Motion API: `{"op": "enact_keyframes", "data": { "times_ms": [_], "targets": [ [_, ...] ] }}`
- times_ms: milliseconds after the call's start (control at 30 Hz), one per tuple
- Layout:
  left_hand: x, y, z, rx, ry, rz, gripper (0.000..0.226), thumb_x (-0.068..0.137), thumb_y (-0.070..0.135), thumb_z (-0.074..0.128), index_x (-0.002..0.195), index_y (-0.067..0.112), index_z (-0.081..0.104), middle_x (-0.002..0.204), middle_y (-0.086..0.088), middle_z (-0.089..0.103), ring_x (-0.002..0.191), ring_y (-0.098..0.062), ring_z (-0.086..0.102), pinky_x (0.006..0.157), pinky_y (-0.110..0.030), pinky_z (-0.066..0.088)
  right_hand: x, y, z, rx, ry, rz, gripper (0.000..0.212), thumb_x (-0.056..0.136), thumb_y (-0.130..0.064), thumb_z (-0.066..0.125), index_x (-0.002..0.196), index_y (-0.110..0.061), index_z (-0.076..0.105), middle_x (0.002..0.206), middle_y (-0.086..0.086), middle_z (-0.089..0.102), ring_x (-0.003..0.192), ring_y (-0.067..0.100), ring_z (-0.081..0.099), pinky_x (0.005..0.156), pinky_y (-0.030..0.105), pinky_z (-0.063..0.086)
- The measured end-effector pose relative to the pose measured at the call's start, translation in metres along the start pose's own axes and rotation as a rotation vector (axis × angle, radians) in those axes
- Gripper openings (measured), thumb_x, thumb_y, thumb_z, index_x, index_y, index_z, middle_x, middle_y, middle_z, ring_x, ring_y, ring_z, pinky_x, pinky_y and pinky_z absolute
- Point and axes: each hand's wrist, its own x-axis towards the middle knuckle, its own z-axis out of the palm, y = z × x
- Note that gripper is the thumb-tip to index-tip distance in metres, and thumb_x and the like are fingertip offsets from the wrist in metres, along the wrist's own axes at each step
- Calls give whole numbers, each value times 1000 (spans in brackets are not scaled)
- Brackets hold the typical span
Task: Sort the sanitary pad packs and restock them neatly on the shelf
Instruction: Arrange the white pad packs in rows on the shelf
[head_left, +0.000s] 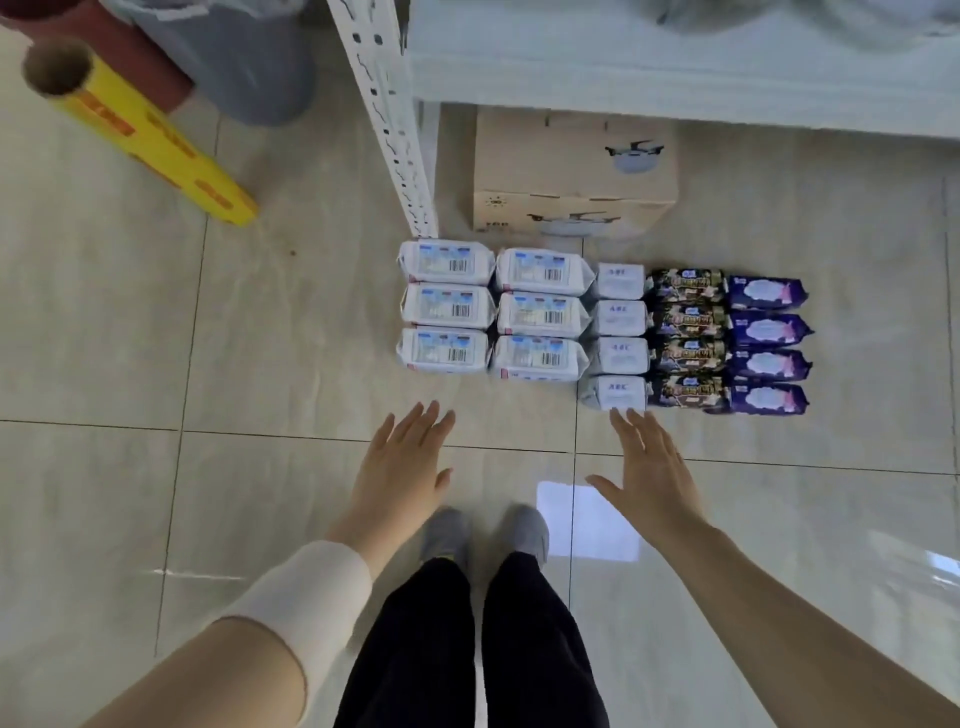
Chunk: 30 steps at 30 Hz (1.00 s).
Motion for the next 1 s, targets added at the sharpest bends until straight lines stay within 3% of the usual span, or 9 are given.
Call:
{"op": "enact_keyframes", "data": {
  "times_ms": [267,433,533,667,767,867,1000],
  "targets": [
    [163,-58,139,-34,119,-57,77,92,42,50,149,29,-1,157,-11,0,145,-24,1,115,-39,3,190,32,102,5,104,-64,93,79,-43,69,148,-24,10,154,11,7,142,27,7,114,38,16],
    [244,-105,185,-20,284,5,85,80,41,66,148,33,15,155,-18,5,144,-31,2,115,-48,6,270,45,155,-86,267,-184,99,67,-41,79,146,-25,23,143,19,23,132,33,19,109,47,28],
    [265,-127,209,45,407,100,94,64,37,82,140,28,27,150,-22,25,138,-37,22,108,-57,19,292,55,179,-104,380,-267,103,53,-37,87,141,-28,33,135,23,33,122,32,23,100,54,34],
    [275,-140,215,54,579,140,97,51,39,87,133,20,39,132,-15,45,118,-32,36,92,-51,34,305,66,191,-119,520,-349,98,49,-28,90,131,-28,37,122,27,42,111,42,40,88,53,42],
    [278,-150,207,97,608,210,89,51,47,82,130,24,49,125,-11,46,112,-31,35,89,-47,33,309,70,189,-130,568,-411,93,50,-32,89,129,-26,41,116,26,44,104,36,40,84,50,43],
    [283,-161,206,118,566,253,91,51,51,79,132,33,42,127,-15,43,116,-34,34,93,-52,35,312,73,190,-188,528,-437,97,53,-34,87,135,-28,37,118,26,44,103,40,43,84,52,42],
    [289,-170,214,-43,517,331,95,49,32,89,131,30,41,128,-15,33,119,-39,38,96,-52,43,315,74,193,-160,494,-447,100,50,-24,90,134,-28,35,117,28,45,102,47,47,84,54,44]
  ]
}}
